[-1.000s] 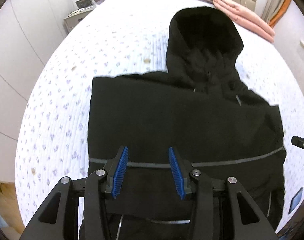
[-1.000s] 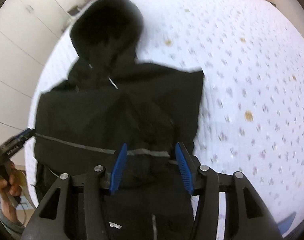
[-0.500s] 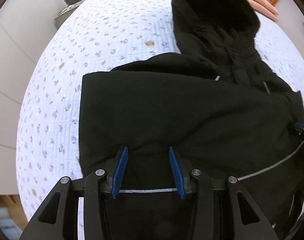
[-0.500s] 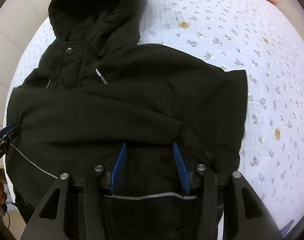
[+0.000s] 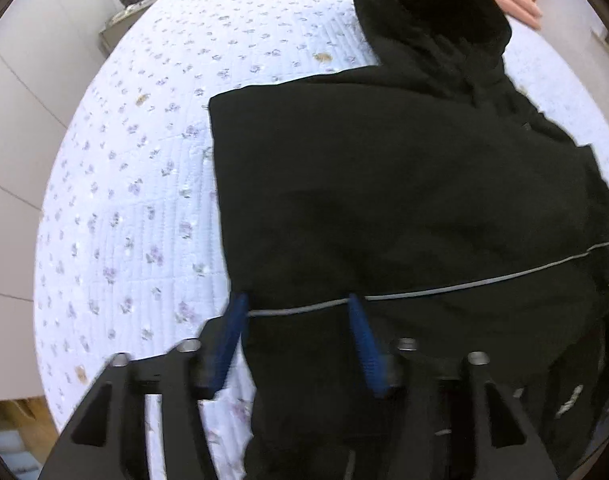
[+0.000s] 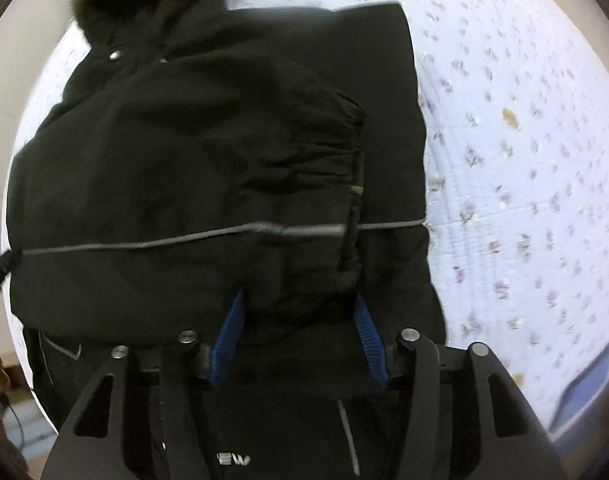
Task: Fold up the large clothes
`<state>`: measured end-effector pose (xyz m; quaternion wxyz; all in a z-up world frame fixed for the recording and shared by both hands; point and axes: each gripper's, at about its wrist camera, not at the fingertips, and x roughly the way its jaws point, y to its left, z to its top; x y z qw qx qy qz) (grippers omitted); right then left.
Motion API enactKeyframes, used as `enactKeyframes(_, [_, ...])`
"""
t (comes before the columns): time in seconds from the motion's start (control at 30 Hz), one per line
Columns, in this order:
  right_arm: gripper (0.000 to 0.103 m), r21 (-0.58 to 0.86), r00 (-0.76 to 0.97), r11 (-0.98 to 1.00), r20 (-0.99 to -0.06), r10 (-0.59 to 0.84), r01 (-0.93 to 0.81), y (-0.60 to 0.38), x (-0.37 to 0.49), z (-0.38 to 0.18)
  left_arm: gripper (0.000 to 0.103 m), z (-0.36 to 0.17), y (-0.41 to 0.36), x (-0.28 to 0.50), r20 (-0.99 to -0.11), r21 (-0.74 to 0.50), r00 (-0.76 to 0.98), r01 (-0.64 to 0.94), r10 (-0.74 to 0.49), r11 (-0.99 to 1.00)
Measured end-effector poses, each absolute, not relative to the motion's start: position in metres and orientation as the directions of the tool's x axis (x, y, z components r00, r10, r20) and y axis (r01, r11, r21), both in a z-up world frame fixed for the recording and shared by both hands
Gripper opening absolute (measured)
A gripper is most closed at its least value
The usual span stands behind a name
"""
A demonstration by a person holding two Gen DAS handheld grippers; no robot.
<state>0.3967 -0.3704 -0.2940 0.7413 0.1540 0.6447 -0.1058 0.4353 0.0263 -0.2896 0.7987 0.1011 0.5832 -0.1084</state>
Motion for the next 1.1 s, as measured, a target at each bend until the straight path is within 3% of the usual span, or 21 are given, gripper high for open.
enactKeyframes(0.17, [0.057, 0.044, 0.133, 0.932, -0.991, -0.004, 0.359, -0.362, 0.402, -0.294, 0.066, -0.292, 0.051, 0.442, -0.955, -0.110, 0.244, 0.229, -0.167, 0.967])
enactKeyframes(0.37, [0.057, 0.062, 0.117, 0.930, -0.993, 0.021, 0.363, -0.363, 0.408, -0.292, 0.065, -0.263, 0.044, 0.433, -0.928, 0.033, 0.364, 0.285, -0.076, 0.958])
enactKeyframes(0.57, [0.061, 0.087, 0.212, 0.938, -0.977, 0.015, 0.334, -0.363, 0.429, -0.241, 0.065, -0.205, 0.023, 0.474, -0.869, -0.007, 0.473, 0.288, -0.148, 0.958])
enactKeyframes(0.83, [0.062, 0.160, 0.463, 0.953, -0.886, 0.023, 0.259, -0.382, 0.542, -0.190, 0.065, -0.167, -0.045, 0.582, -0.808, -0.094, 0.535, 0.298, -0.247, 0.950])
enactKeyframes(1.1, [0.072, 0.220, 0.565, 0.942, -0.824, 0.041, 0.252, -0.407, 0.662, -0.194, 0.065, -0.210, -0.100, 0.676, -0.851, -0.125, 0.456, 0.302, -0.259, 0.945])
